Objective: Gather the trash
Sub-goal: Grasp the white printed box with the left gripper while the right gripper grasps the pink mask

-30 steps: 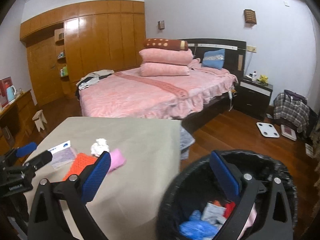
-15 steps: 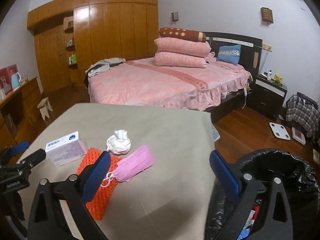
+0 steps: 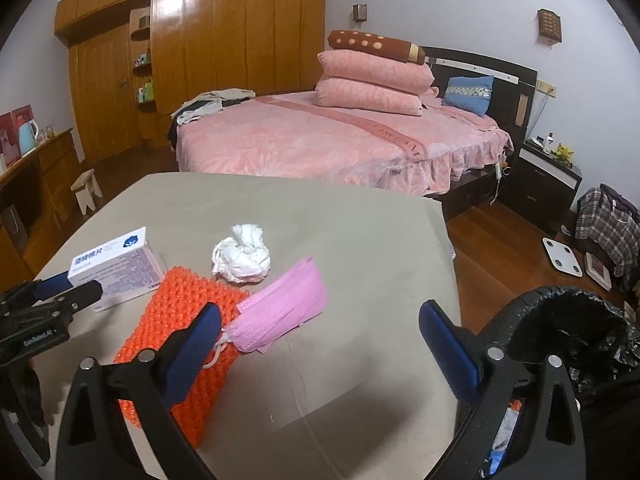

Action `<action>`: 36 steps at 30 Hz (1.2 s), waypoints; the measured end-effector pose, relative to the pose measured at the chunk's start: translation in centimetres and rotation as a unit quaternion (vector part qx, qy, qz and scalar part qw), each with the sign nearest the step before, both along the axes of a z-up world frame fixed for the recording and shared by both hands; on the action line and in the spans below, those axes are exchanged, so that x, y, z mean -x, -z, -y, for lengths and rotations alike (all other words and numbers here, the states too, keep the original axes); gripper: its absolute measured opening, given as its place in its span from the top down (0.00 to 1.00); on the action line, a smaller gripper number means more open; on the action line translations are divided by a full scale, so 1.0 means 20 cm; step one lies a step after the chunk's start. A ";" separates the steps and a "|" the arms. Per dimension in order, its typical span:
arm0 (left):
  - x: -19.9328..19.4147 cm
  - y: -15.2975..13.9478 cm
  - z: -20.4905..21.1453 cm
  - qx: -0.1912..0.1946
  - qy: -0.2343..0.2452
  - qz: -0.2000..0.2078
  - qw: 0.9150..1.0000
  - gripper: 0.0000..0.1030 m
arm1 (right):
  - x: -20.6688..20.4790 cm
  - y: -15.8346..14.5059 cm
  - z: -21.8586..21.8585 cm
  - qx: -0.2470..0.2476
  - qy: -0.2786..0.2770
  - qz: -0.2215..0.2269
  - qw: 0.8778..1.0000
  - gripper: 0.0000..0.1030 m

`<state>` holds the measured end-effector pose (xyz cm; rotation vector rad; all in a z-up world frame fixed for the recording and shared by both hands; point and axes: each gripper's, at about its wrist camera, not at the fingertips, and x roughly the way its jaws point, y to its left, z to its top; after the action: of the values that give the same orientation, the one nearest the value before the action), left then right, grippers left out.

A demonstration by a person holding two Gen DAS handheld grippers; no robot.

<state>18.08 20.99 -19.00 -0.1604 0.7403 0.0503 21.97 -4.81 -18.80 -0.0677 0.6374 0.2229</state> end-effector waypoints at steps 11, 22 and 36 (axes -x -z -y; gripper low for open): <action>0.01 0.00 0.13 0.024 0.033 -0.003 0.999 0.36 | -0.05 0.03 0.02 0.000 0.008 -0.007 1.000 0.06; -0.12 0.03 0.06 0.006 0.029 -0.014 0.999 0.23 | -0.08 0.06 0.00 -0.001 0.007 -0.013 1.000 0.06; -0.21 0.06 0.12 0.015 0.046 -0.028 0.998 0.65 | -0.11 0.10 -0.03 0.003 0.002 -0.029 1.000 0.06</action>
<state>22.27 18.68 -20.24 -0.1531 0.8031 -0.0443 24.24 -4.21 -20.72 -0.0662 0.6950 0.2197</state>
